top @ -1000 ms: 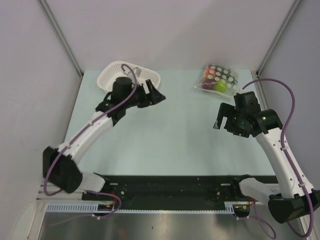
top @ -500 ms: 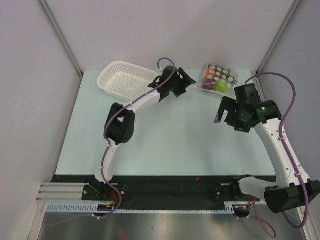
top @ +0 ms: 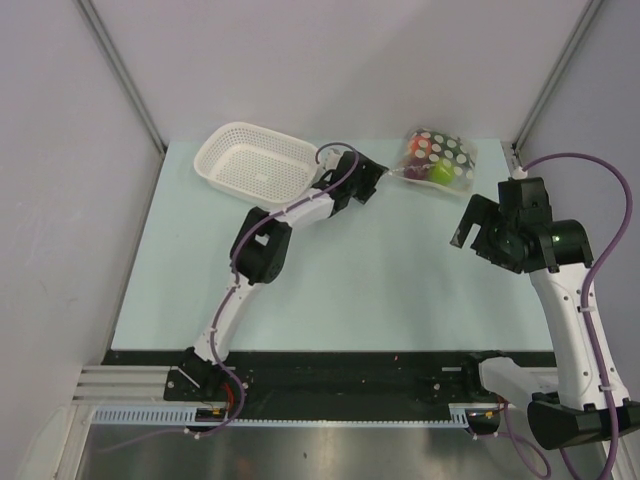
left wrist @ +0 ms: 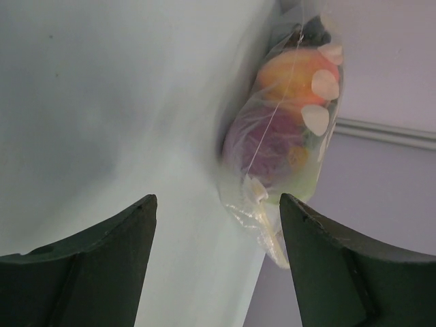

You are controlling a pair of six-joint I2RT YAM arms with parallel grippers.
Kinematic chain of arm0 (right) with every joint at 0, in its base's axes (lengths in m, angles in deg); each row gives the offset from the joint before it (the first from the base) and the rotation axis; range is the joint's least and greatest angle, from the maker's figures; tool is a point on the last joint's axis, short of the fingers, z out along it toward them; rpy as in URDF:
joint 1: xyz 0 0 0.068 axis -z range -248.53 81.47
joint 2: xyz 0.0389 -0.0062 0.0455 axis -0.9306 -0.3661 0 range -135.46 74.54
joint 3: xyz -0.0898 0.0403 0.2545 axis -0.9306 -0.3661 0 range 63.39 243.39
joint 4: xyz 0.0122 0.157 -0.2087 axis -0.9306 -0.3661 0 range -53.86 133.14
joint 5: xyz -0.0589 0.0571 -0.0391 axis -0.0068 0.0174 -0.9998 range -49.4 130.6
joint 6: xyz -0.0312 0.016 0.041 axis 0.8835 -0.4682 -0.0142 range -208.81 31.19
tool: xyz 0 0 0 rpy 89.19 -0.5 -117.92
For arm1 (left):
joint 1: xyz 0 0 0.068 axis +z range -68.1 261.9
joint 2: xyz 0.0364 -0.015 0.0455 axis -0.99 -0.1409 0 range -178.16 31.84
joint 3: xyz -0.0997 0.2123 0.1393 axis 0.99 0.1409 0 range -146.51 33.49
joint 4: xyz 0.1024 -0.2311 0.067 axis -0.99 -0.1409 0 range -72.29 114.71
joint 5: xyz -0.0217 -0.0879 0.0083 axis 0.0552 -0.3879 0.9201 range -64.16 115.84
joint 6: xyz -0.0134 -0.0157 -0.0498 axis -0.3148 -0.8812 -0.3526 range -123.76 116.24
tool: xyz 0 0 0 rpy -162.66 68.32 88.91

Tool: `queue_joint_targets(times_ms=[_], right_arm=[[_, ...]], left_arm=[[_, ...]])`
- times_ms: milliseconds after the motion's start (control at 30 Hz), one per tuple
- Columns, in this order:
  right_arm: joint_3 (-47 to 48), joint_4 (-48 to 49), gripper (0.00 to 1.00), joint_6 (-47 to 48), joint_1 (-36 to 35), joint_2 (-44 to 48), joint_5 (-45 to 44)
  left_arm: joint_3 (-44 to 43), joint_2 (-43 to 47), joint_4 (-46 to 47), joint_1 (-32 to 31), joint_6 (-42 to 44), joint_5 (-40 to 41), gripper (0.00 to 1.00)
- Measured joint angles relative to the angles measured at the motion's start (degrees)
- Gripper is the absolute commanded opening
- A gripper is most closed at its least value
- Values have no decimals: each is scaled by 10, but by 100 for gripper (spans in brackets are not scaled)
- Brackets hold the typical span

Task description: Open the zip-top bag and remove the fake food

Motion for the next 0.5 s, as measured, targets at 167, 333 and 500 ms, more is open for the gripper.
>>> queue_joint_targets(times_ms=[167, 333, 500], right_arm=[[1, -7, 100, 4, 2, 1, -5], [3, -14, 100, 9, 3, 2, -8], [11, -23, 100, 10, 3, 2, -15]], left_arm=[[-30, -35, 44, 0, -28, 19, 75], [-67, -72, 86, -4, -59, 45, 60], [-105, -112, 116, -12, -88, 61, 56]])
